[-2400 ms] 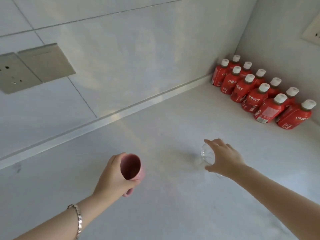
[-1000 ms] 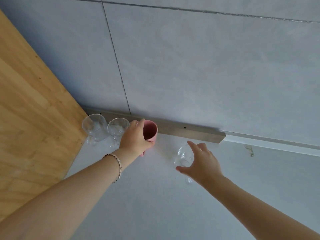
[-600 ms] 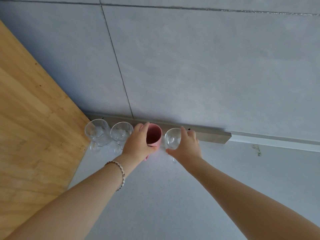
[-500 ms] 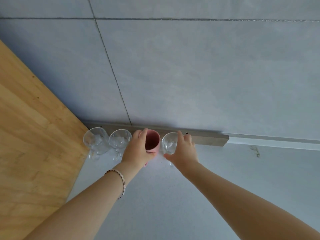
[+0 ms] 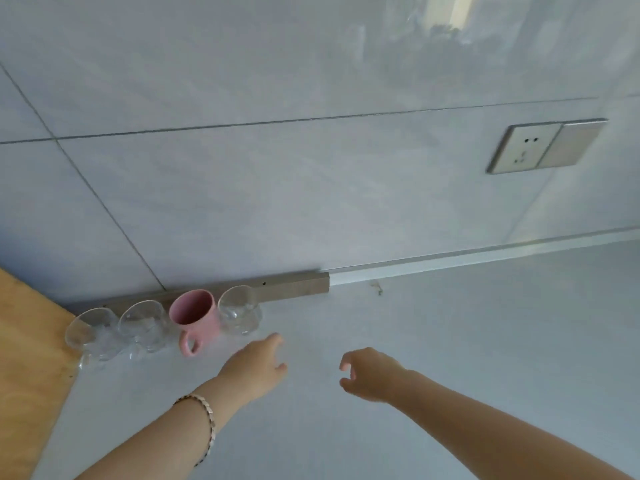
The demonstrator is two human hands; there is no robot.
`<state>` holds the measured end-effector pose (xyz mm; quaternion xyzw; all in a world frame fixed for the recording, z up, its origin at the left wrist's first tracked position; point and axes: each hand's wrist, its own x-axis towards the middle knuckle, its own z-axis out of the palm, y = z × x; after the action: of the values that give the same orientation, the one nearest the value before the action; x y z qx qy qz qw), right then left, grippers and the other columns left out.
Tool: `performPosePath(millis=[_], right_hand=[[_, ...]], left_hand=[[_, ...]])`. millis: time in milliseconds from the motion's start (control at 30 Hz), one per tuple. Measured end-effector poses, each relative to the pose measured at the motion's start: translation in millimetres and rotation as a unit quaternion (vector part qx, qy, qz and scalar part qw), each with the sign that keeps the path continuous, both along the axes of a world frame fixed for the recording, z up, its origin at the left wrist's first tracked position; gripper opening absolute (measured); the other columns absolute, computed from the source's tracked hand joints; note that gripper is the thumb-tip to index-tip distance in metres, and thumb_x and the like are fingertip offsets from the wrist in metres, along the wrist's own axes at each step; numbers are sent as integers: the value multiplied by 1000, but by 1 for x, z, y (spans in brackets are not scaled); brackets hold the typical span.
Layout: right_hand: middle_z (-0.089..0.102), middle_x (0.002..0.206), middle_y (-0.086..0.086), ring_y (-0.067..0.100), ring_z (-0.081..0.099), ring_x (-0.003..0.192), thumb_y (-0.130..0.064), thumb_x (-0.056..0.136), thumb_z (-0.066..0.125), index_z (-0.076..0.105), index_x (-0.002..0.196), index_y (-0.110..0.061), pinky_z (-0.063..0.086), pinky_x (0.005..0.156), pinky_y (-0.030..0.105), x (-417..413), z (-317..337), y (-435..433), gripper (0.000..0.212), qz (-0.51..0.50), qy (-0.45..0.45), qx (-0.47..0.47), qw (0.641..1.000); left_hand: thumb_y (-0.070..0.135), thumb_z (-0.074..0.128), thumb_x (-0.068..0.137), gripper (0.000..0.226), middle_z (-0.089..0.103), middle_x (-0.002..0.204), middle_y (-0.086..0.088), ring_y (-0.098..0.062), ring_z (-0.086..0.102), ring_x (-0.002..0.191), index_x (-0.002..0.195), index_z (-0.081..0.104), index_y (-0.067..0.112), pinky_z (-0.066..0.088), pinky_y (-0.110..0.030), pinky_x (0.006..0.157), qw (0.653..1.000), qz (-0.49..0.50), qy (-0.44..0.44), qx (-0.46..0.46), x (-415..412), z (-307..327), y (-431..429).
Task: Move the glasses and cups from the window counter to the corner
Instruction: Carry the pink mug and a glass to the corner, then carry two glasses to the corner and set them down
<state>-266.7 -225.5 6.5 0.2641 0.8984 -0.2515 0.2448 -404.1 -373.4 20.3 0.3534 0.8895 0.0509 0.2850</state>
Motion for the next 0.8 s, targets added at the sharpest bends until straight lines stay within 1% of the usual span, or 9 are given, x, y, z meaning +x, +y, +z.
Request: performPosePath(millis=[67, 133, 333, 467, 533, 633, 667, 767, 800], right_hand=[[56, 131, 2, 20, 51, 122, -32, 92, 48, 51, 127, -20, 41, 100, 32, 54, 6, 27, 38, -19, -20, 0, 1000], [55, 132, 2, 21, 50, 123, -31, 91, 48, 51, 128, -20, 40, 101, 33, 114, 12, 57, 38, -52, -30, 6, 998], [55, 132, 1, 20, 50, 124, -31, 92, 47, 51, 128, -20, 39, 101, 30, 326, 35, 156, 37, -194, -29, 30, 980], [57, 129, 0, 21, 52, 120, -30, 93, 46, 52, 127, -21, 41, 95, 28, 481, 47, 208, 36, -285, -32, 43, 957], [57, 128, 1, 21, 52, 119, -30, 93, 47, 52, 127, -20, 41, 92, 27, 554, 54, 226, 35, -327, -37, 50, 943], [57, 128, 2, 19, 50, 122, -28, 93, 47, 52, 127, -19, 40, 93, 26, 654, 61, 244, 35, -388, -45, 63, 919], [57, 128, 1, 20, 50, 122, -29, 93, 48, 52, 127, -19, 40, 94, 26, 683, 61, 249, 35, -408, -49, 65, 909], [56, 128, 2, 22, 53, 119, -30, 92, 49, 54, 125, -21, 42, 93, 28, 752, 57, 259, 34, -466, -58, 68, 880], [56, 128, 2, 23, 53, 118, -30, 92, 50, 54, 124, -22, 42, 93, 28, 769, 55, 262, 34, -481, -58, 67, 872]], left_hand=[[29, 47, 91, 39, 57, 128, -4, -23, 57, 114, 128, 47, 18, 45, -31, 94, 997, -53, -21, -49, 39, -2, 30], [29, 47, 91, 37, 56, 130, -2, -22, 56, 116, 125, 50, 18, 43, -30, 96, 992, -105, -24, -71, 84, -4, 66], [28, 49, 90, 33, 59, 126, -2, -21, 58, 114, 121, 54, 17, 45, -28, 96, 981, -189, -43, -28, 256, 5, 197], [26, 50, 88, 18, 60, 106, 2, -21, 63, 104, 104, 56, 22, 49, -29, 92, 974, -214, -65, 19, 384, 9, 273], [25, 49, 89, 22, 57, 102, 4, -20, 63, 104, 108, 57, 21, 49, -28, 92, 968, -237, -76, 27, 447, 9, 304], [25, 49, 89, 31, 60, 112, 0, -21, 61, 106, 119, 56, 16, 47, -28, 91, 952, -294, -79, 19, 532, 9, 347], [25, 50, 89, 32, 61, 113, -1, -21, 60, 106, 120, 55, 15, 46, -28, 91, 946, -313, -79, 17, 558, 9, 360], [24, 53, 89, 38, 55, 106, 1, -21, 58, 107, 125, 51, 14, 45, -29, 92, 926, -368, -76, 27, 626, 14, 397], [24, 55, 88, 42, 55, 111, 0, -21, 57, 108, 128, 49, 14, 44, -30, 94, 918, -387, -75, 34, 646, 17, 409]])
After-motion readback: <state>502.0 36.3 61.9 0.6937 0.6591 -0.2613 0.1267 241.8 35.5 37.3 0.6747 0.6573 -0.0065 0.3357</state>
